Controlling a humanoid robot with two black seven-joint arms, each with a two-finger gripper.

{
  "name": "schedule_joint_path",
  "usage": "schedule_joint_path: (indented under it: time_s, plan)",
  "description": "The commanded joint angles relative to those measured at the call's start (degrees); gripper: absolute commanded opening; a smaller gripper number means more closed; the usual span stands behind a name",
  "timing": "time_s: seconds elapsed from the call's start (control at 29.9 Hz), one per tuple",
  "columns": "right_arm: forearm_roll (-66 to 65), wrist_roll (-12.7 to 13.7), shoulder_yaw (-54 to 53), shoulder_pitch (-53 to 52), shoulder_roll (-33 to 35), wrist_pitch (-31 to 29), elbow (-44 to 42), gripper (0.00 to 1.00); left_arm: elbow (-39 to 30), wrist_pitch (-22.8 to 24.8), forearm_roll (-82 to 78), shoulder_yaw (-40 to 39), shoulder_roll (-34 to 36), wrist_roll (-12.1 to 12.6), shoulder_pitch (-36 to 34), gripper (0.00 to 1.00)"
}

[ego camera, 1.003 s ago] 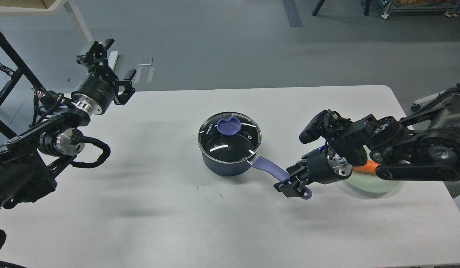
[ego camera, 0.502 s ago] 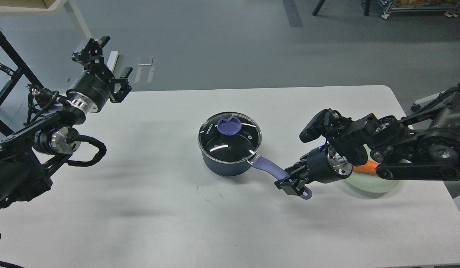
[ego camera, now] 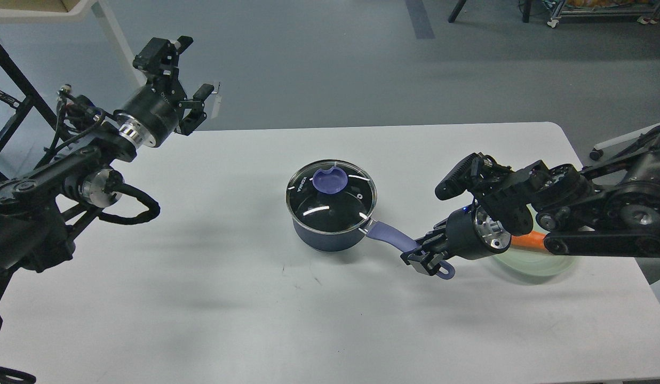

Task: Open pot lid
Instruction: 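Reach the left gripper over the pot toward the purple lid knob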

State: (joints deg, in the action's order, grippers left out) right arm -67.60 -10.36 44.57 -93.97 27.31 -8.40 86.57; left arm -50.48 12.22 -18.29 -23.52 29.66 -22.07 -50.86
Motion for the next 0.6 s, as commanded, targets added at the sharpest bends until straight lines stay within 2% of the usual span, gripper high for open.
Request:
schedule_joint_path:
  time_s: [0.0, 0.23, 0.37, 0.57]
  plan:
    - [0.01, -0.10, -0.01, -0.16, 0.02, -0.13, 0.00, 0.23, -2.16, -0.17, -11.47, 2.41, -0.31, 0.80, -3.09, 0.99]
    - [0.54, -0.10, -0.27, 0.28, 0.64, -0.13, 0.18, 0.23, -7.88, -2.55, -37.31, 4.97, -3.21, 0.27, -7.49, 0.99]
    - [0.71, -0.10, -0.53, 0.37, 0.64, -0.13, 0.09, 0.23, -7.97, -5.27, -48.31, 5.41, -6.89, 0.80, -8.99, 0.99]
    - [0.80, -0.10, -0.53, 0.37, 0.64, -0.13, 0.09, 0.22, -7.97, -7.46, -62.11, 15.50, -8.57, 0.71, -11.71, 0.98]
